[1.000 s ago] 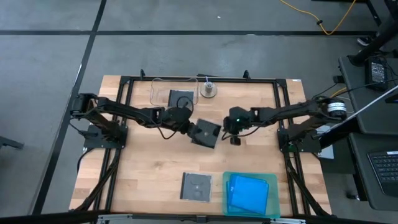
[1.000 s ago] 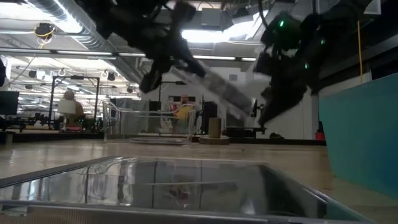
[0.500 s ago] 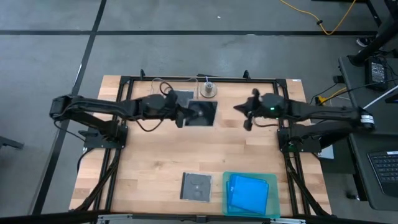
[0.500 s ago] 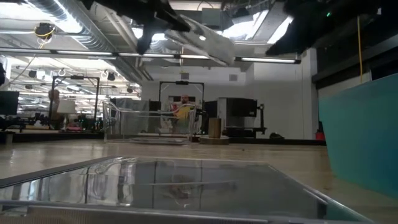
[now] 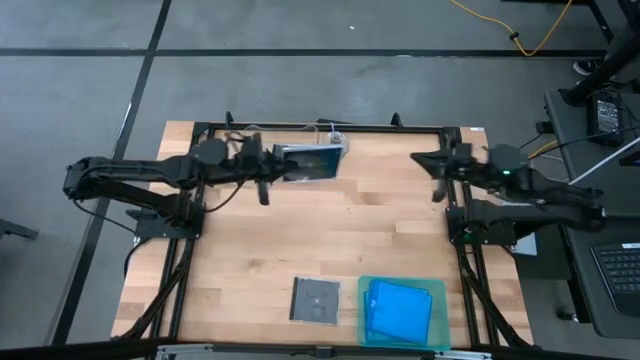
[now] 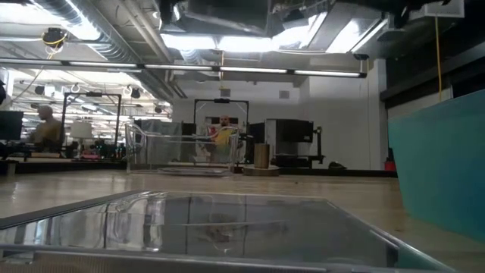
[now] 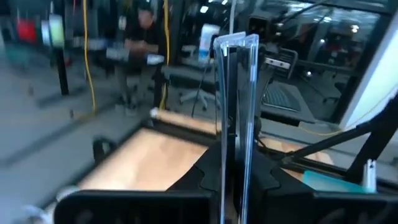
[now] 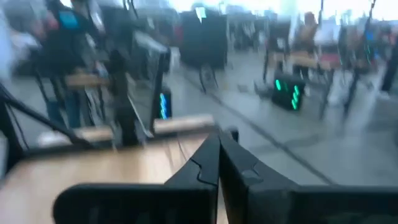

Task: Pick & place jewel cases by type
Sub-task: Put the left black cd case into the transparent bin

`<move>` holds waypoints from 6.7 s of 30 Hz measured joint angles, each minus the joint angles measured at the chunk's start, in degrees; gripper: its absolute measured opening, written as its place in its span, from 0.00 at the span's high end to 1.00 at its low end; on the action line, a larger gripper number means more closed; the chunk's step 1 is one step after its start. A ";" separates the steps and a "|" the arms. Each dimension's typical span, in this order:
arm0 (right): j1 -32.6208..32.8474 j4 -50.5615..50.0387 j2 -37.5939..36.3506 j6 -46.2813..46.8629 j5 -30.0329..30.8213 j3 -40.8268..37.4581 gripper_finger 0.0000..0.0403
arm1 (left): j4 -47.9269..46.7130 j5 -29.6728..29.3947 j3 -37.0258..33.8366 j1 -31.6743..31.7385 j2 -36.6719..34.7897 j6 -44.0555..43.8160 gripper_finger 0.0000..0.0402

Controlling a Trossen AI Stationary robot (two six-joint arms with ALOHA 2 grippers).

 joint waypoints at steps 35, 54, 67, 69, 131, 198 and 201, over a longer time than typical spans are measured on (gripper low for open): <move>0.01 1.96 -13.31 2.95 -6.04 0.02 0.97 | -8.23 -22.74 18.70 -22.54 -4.73 69.59 0.96; 0.02 1.98 -13.31 7.31 -6.02 0.02 0.97 | -11.78 -30.99 24.08 -32.06 -4.59 95.12 0.96; 0.01 1.87 -13.31 9.02 -3.89 0.02 0.97 | -13.56 -27.83 27.06 -38.02 -1.68 108.63 0.96; 0.01 1.86 -13.31 9.32 -2.84 0.02 0.97 | -13.80 -28.74 27.06 -38.89 -0.93 110.78 0.96; 0.02 -2.35 -13.23 5.37 -8.29 0.00 0.97 | -13.68 -30.25 27.04 -29.94 -0.59 28.81 0.96; 0.00 -2.30 -13.23 2.75 -16.68 0.00 0.97 | -50.66 21.11 27.02 26.37 -1.28 -47.71 0.96; 0.00 -2.31 -13.23 3.40 -16.71 0.00 0.97 | -50.55 27.66 27.02 31.70 0.92 -44.55 0.96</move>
